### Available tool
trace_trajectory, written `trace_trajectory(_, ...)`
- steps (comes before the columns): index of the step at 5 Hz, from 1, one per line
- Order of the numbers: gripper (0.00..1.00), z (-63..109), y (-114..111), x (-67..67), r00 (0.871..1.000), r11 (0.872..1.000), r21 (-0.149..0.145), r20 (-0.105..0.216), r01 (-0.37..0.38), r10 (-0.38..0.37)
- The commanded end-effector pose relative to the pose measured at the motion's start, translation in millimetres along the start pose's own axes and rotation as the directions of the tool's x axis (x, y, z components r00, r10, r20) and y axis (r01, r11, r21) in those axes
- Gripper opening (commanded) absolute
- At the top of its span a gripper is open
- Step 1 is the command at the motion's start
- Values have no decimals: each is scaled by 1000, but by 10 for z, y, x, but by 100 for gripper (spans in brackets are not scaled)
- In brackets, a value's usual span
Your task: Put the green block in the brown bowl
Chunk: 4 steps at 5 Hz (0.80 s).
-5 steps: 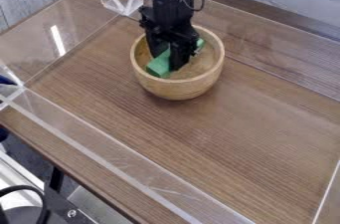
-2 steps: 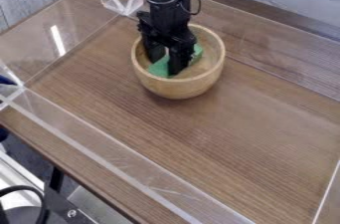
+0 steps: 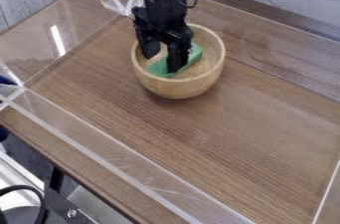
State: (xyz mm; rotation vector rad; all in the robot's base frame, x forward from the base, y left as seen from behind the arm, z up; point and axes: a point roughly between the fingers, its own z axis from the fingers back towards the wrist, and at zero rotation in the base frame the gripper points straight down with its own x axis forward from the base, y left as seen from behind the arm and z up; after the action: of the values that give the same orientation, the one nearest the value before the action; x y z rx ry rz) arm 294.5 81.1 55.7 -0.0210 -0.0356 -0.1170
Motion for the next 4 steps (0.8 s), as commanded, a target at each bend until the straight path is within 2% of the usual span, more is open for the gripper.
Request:
trace_trajectory(1, 100, 281, 51, 64, 997, 1000, 25, 82, -11, 9)
trace_trajectory(2, 100, 359, 52, 56, 995, 1000, 24, 97, -14, 11)
trace_trajectory(4, 100, 378, 60, 64, 995, 1000, 23, 102, -17, 15)
